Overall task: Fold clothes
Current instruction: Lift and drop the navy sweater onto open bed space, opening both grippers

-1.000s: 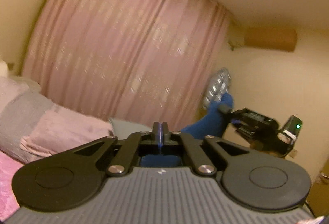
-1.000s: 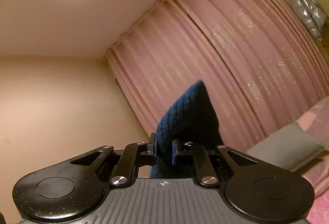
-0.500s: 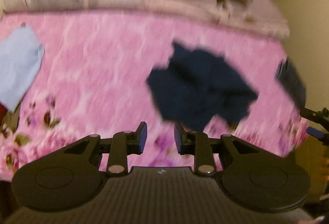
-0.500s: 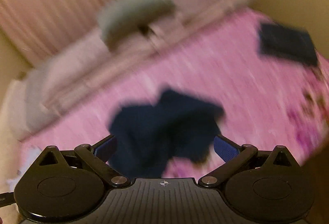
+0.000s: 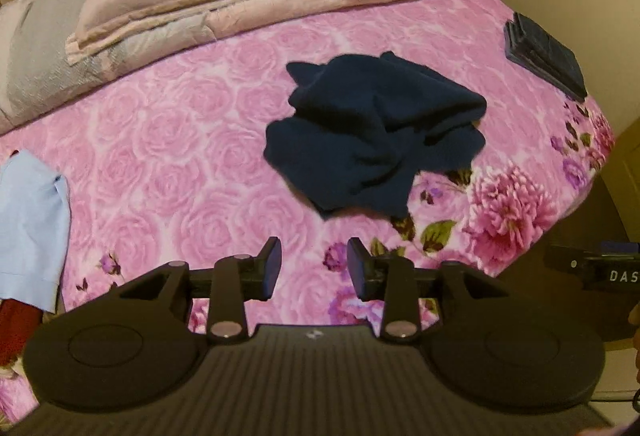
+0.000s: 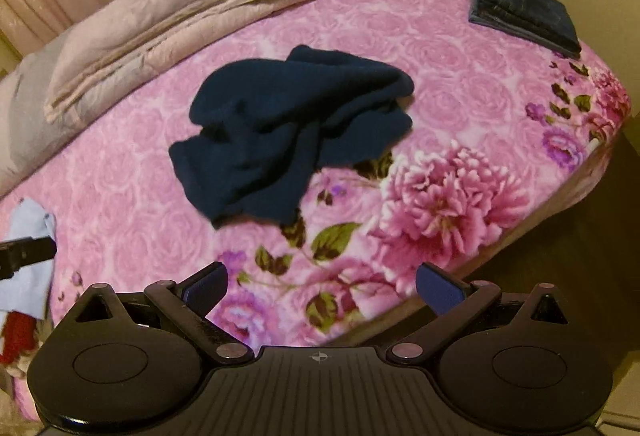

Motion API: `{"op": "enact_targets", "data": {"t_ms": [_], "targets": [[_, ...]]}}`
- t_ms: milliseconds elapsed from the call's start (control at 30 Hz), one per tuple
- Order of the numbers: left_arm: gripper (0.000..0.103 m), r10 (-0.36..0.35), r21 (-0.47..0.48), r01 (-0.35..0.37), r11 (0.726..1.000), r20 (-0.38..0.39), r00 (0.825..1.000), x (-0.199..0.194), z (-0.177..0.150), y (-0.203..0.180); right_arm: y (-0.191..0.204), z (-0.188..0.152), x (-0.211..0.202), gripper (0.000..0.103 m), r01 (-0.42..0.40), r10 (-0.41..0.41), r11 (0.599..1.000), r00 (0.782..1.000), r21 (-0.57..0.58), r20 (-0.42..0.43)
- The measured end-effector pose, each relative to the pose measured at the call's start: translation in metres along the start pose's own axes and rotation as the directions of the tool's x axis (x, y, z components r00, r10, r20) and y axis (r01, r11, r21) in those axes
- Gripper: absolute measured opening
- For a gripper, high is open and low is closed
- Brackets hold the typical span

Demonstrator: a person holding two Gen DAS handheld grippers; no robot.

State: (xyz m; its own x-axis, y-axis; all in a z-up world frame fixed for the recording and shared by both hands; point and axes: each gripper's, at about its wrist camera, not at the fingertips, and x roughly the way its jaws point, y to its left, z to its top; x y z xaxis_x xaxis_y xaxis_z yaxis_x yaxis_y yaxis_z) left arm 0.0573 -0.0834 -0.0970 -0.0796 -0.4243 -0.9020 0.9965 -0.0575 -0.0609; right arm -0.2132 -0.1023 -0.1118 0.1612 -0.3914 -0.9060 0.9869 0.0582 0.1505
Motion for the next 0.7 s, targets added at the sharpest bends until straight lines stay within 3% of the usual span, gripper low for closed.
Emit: {"op": "enact_targets", "data": {"t_ms": [367,700], "targets": [[0.032,0.064,-0.05,-0.063,0.997,0.007,0.998,-0.002,0.004,-0.006,0.006,0.013,0.015,0.103,-0.016,0.015,0.998,1.0,-0.062,-0.023],[0.033,0.096,-0.118,-0.094,0.988,0.004,0.995,0.014,0.014,-0.033,-0.027,0.042,0.023,0.103,-0.033,0.031,0.995,0.999,-0.096,-0.022]]}}
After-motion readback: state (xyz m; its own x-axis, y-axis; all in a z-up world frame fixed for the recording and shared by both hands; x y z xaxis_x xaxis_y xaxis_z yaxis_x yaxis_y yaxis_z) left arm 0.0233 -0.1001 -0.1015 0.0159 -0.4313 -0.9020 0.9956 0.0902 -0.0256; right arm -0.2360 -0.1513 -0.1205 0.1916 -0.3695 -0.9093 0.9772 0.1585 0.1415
